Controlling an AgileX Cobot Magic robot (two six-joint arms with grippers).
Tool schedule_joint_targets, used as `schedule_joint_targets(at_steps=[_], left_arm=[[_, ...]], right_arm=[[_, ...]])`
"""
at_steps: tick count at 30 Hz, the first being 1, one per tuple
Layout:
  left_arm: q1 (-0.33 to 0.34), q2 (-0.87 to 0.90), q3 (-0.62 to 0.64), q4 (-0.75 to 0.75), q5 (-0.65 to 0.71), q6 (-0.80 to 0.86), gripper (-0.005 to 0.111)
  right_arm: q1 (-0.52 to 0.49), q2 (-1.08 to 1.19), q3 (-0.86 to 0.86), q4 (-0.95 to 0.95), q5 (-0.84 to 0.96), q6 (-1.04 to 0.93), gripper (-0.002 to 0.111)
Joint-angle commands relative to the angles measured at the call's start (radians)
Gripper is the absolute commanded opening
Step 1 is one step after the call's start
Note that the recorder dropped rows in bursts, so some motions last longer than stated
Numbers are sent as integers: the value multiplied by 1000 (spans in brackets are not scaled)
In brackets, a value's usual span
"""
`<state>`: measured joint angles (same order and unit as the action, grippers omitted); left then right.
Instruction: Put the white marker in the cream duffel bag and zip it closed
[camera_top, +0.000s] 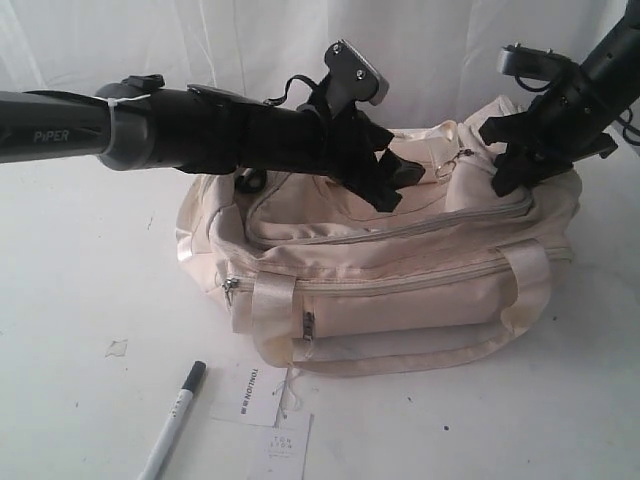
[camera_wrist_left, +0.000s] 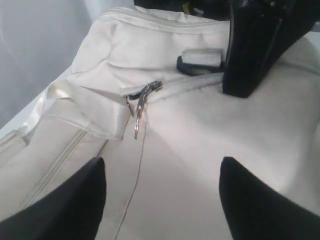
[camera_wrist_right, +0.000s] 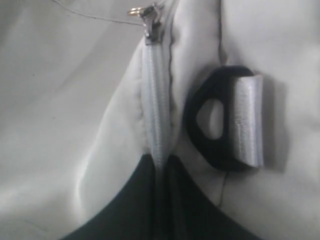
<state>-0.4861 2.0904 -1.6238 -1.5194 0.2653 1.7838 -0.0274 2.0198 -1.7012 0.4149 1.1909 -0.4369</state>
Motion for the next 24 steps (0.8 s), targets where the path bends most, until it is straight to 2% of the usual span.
schedule_joint_targets(at_steps=[1, 4, 14, 17, 24], left_arm=[[6, -7, -5, -20, 159, -17, 67], [6, -7, -5, -20, 165, 10, 67], [2, 67, -5, -22, 252, 105, 67], [-15, 86, -18, -24, 219, 162, 67], [-65, 168, -140, -46, 150, 132, 67]], right_arm=[[8, -42, 100, -10, 30, -7, 0], [8, -65, 163, -13, 30, -9, 0], [8, -77, 177, -13, 30, -11, 0], [8, -77, 177, -13, 30, -11, 0], [8, -86, 177, 2, 30, -13, 0]])
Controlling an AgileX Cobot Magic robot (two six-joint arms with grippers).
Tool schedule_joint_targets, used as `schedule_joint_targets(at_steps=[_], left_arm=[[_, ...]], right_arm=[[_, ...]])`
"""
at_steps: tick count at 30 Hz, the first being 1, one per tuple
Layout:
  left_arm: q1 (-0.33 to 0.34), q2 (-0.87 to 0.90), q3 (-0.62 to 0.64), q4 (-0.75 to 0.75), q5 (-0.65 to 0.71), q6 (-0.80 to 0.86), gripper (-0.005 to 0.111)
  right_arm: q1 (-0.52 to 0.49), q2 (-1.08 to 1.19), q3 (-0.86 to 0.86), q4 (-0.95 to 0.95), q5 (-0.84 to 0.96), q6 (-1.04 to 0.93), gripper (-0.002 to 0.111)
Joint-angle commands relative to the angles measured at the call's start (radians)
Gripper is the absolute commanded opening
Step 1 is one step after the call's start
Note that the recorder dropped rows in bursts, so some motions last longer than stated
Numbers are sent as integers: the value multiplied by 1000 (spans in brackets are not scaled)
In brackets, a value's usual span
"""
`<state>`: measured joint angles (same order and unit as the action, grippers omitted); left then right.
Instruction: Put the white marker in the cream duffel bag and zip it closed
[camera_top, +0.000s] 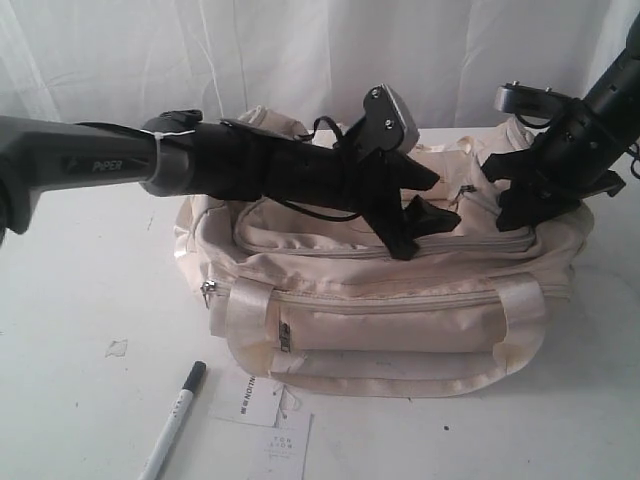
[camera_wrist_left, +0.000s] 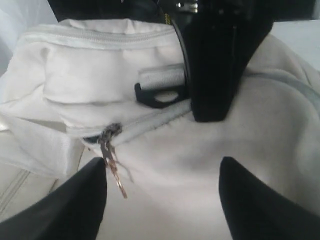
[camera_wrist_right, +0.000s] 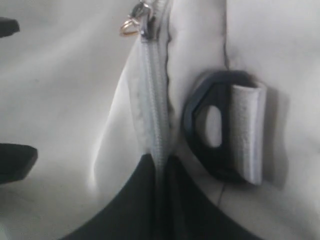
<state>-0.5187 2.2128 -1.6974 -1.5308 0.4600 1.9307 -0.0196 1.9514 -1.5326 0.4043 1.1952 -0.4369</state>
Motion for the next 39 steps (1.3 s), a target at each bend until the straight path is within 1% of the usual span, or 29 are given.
schedule_joint_targets(at_steps=[1, 4, 8, 14, 21, 23, 26, 29, 33, 39], left_arm=[[-41, 59, -77, -34, -55, -27, 67], [-61, 94, -109, -31, -73, -31, 67], [-74, 131, -150, -31, -175, -40, 67], [-74, 163, -188, -33, -285, -106, 67], [-74, 198, -212, -36, -282, -121, 67], [-74, 208, -221, -36, -264, -121, 65], [-74, 217, -238, -36, -265, -121, 52], [-74, 219, -269, -38, -284, -121, 31], [-76, 219, -300, -38, -284, -128, 0], [-76, 219, -317, -38, -272, -175, 0]], right_arm=[[1, -24, 9, 12, 26, -13, 0], [1, -39, 9, 12, 26, -13, 0], [1, -62, 9, 12, 26, -13, 0], [1, -76, 9, 10, 26, -13, 0], [1, -76, 11, 10, 26, -13, 0], [1, -76, 11, 10, 26, -13, 0], [1, -76, 11, 10, 26, -13, 0], [1, -76, 11, 10, 26, -13, 0], [1, -76, 11, 10, 26, -13, 0], [1, -76, 10, 3, 26, -15, 0]])
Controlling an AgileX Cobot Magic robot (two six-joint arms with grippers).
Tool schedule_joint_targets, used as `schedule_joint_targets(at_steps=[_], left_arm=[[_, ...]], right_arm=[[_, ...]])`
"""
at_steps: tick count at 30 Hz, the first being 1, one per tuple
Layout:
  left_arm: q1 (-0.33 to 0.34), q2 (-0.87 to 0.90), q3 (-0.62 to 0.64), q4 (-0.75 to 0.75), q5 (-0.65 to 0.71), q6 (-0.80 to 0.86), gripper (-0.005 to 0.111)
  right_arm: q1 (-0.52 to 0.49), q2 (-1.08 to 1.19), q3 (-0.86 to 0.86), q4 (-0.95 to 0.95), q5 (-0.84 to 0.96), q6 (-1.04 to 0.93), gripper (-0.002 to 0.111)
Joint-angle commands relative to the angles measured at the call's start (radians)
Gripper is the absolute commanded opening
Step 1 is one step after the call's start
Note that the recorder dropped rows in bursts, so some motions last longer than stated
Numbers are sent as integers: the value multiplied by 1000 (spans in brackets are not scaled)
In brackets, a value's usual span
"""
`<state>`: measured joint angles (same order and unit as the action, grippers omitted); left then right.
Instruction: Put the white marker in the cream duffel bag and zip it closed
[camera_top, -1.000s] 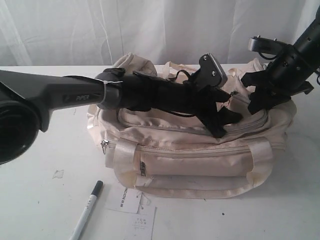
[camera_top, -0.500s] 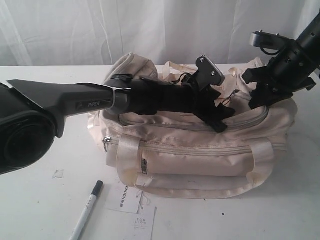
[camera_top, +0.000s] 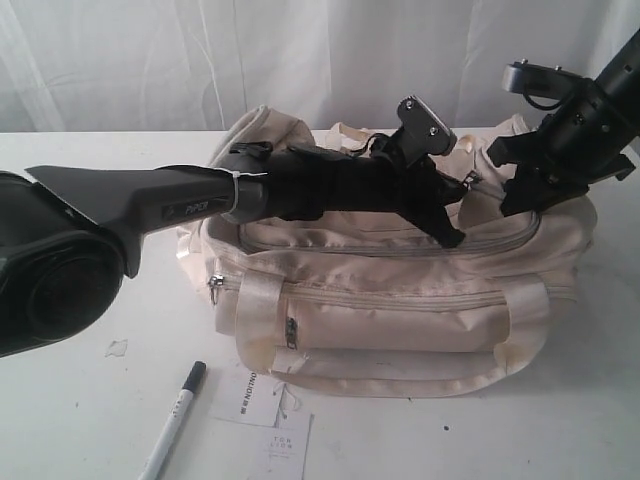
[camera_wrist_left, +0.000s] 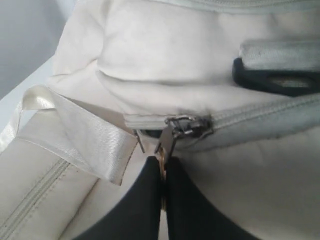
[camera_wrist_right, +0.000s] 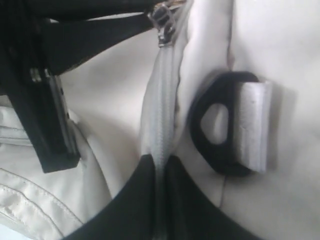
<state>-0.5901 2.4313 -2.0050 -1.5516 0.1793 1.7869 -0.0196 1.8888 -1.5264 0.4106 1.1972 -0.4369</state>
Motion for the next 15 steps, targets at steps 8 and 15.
schedule_joint_targets(at_steps=[8, 15], left_arm=[[-11, -55, -10, 196, 151, -140, 0], [-11, -58, -10, 465, 326, -359, 0]], right_arm=[[1, -14, 4, -4, -11, -32, 44], [-1, -14, -107, -68, -135, 45, 64]])
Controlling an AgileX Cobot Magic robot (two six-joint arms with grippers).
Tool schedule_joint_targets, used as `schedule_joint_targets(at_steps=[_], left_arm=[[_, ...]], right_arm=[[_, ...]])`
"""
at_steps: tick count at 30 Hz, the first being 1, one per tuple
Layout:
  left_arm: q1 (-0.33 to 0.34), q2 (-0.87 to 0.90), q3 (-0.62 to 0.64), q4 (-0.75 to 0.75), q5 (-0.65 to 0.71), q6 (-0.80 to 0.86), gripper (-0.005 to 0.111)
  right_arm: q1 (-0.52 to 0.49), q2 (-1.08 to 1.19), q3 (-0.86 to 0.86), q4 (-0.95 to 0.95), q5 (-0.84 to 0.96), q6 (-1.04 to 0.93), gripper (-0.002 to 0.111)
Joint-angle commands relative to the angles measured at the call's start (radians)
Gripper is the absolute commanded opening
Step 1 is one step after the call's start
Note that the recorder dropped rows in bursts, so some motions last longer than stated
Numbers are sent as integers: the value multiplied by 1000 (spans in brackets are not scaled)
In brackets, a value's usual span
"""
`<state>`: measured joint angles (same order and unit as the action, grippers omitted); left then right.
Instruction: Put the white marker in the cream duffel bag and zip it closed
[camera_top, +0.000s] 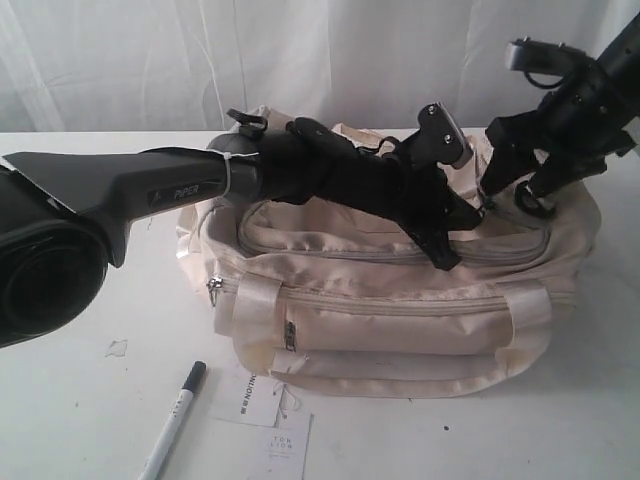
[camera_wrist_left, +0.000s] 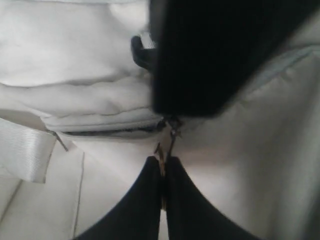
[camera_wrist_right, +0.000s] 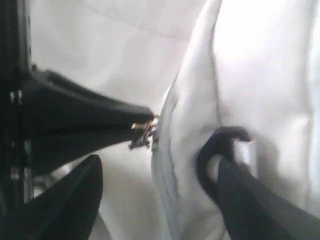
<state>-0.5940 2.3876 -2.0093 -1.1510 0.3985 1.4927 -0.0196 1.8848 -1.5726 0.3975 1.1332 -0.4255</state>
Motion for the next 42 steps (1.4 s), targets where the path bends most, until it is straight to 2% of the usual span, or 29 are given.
schedule_joint_targets(at_steps=[1, 6, 13, 15, 16, 17, 18, 19, 26, 35, 39, 42], left_arm=[[-7, -14, -5, 64, 116, -65, 0], [-7, -14, -5, 64, 114, -65, 0], [-7, -14, -5, 64, 109, -62, 0], [-7, -19, -5, 64, 109, -54, 0], [-7, -28, -5, 64, 117, -43, 0], [-7, -42, -5, 64, 119, -15, 0], [-7, -64, -5, 64, 119, 21, 0], [-7, -96, -5, 64, 121, 28, 0], [-7, -171, -5, 82, 372, 6, 0], [-7, -177, -5, 218, 511, -161, 0], [-48, -177, -5, 220, 612, -185, 0], [-77, -177, -5, 228, 622, -219, 0]], right_arm=[[-1, -10, -75, -71, -84, 53, 64], [-1, 4, -82, -92, -175, 99, 64], [-1, 107, -82, -107, -178, 117, 63], [-1, 124, -82, -107, -223, 122, 50], [-1, 128, -82, -115, -260, 145, 33], [-1, 128, -82, -129, -287, 161, 22], [-1, 128, -82, -159, -339, 194, 4], [-3, 128, -82, -170, -391, 226, 0], [-43, 128, -82, -183, -486, 273, 0], [-95, 130, -82, -180, -482, 273, 0], [-125, 144, -82, -175, -536, 273, 0], [-155, 159, -82, -170, -513, 273, 0]])
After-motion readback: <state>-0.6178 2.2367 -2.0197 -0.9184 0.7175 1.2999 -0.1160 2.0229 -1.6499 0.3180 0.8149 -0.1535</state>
